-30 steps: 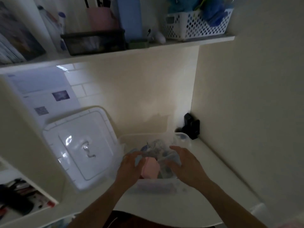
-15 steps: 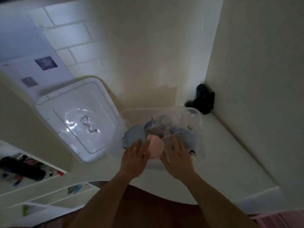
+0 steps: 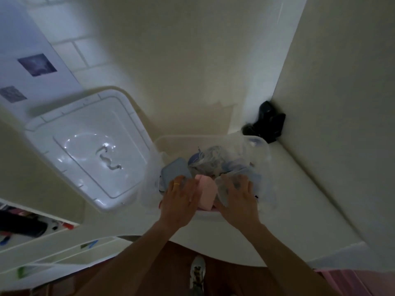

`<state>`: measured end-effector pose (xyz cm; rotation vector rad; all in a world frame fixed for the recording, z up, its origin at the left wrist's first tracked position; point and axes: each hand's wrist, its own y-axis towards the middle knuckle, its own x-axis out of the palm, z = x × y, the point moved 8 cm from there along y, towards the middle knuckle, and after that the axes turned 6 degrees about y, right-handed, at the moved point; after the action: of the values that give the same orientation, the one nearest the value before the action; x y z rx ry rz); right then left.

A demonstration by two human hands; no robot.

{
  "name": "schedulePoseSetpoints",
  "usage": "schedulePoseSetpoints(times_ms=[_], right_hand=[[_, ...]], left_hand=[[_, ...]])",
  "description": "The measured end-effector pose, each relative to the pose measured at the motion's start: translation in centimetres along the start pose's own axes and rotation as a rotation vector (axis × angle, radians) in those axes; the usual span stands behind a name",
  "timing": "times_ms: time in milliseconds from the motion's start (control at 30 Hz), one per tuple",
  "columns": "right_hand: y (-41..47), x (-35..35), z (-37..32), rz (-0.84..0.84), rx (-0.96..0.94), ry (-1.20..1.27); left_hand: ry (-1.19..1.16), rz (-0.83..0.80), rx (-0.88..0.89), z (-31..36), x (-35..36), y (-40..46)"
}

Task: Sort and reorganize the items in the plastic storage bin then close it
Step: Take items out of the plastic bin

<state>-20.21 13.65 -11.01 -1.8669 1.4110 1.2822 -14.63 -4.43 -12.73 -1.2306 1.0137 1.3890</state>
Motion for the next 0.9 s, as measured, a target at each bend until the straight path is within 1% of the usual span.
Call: schedulePoseSetpoints(times_ms=[67, 167, 233, 267, 300, 333, 367, 433, 500, 633, 700, 800, 833, 900], right_hand=[[1.2, 0.6, 0.8, -0.054, 0.138, -0.081], [2.4, 1.9, 1.2, -0.127, 0.231, -0.139], [2.7, 2.7, 1.4, -0.176, 0.288, -0.161], [2.8, 3.0, 1.4, -0.200, 0.311, -0.167], [2.8, 3.0, 1.3, -0.211, 0.325, -0.160], [2.9, 2.7, 1.3, -0.202, 0.329, -0.134], [2.9, 2.2, 1.4, -0.177, 0.322, -0.089], [2.5, 1.0, 2.1, -0.127, 0.301, 0.040], [1.7, 0.0, 3.3, -0.093, 0.269, 0.178], [1.0, -0.6, 5.2, -0.102, 0.244, 0.321], [1.0, -0.8, 5.2, -0.087, 0.237, 0.370], [0.6, -1.9, 5.0, -0.037, 0.273, 0.532], [0.4, -2.0, 5.2, -0.036, 0.284, 0.573], [0.3, -2.0, 5.9, -0.053, 0.354, 0.621]], left_hand=[[0.034, -0.036, 0.087, 0.2, 0.9, 1.8], [-0.094, 0.071, 0.124, 1.0, -0.7, 4.3], [-0.153, 0.215, 0.220, 2.4, -1.9, 5.5], [-0.145, 0.231, 0.273, 2.9, -1.7, 5.9], [-0.140, 0.173, 0.304, 3.3, -1.2, 6.3], [-0.113, 0.125, 0.318, 3.6, -0.4, 6.8], [-0.141, 0.113, 0.307, 3.5, 0.0, 7.2], [-0.236, 0.133, 0.266, 3.2, -0.2, 7.8], [-0.266, 0.149, 0.272, 3.5, -0.7, 8.0], [-0.246, 0.122, 0.306, 3.9, -1.0, 8.8], [-0.209, 0.085, 0.303, 3.8, -0.8, 9.1], [-0.109, 0.102, 0.329, 3.6, -1.2, 8.8], [-0.089, 0.085, 0.329, 3.4, -1.4, 8.6], [-0.025, 0.047, 0.333, 3.2, -1.8, 8.5]])
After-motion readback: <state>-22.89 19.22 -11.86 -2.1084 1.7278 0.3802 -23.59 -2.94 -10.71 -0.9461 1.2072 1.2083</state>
